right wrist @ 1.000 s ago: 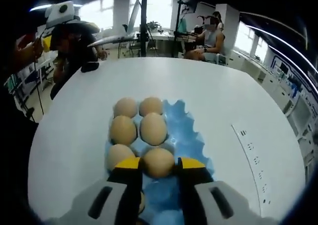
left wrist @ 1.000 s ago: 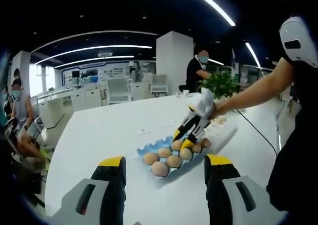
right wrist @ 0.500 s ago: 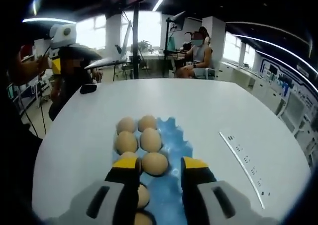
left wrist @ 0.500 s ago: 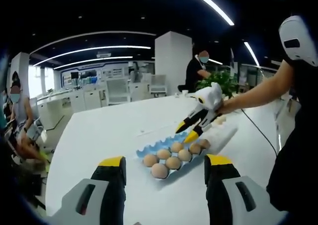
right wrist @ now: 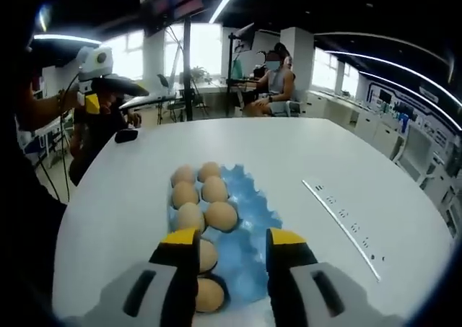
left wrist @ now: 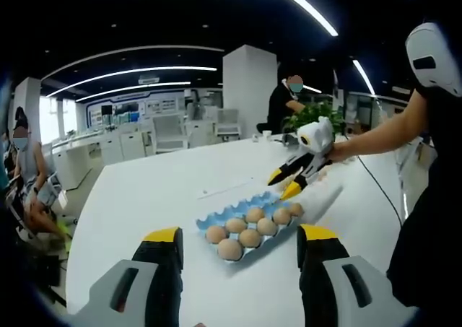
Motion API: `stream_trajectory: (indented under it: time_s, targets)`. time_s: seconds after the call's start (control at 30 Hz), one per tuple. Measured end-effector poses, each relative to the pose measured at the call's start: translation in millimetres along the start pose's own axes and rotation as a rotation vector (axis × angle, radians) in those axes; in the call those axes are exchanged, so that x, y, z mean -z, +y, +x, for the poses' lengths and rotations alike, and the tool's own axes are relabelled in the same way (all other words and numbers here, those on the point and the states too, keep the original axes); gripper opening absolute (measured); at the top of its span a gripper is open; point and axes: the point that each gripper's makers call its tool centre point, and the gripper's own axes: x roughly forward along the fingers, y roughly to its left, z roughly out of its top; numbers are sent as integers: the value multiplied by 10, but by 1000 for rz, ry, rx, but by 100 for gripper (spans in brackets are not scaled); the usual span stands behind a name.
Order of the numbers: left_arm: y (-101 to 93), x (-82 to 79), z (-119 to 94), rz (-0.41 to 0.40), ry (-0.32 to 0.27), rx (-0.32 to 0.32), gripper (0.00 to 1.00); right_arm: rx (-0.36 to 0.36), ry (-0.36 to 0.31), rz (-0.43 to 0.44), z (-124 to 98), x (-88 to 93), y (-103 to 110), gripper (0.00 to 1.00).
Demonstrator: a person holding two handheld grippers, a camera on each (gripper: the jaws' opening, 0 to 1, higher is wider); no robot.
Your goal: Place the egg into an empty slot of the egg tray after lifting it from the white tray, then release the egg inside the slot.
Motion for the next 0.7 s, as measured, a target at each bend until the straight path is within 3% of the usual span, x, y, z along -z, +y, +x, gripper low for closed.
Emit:
stream_trajectory:
  time_s: [0.3,0.7]
  targets:
    - [-21,-24,6,7,-4,4,64,39,14,34,-244,195,-40,36]
    - [-62,-20,42,7,-3,14,64,146,62,97,-687,607,-249,35]
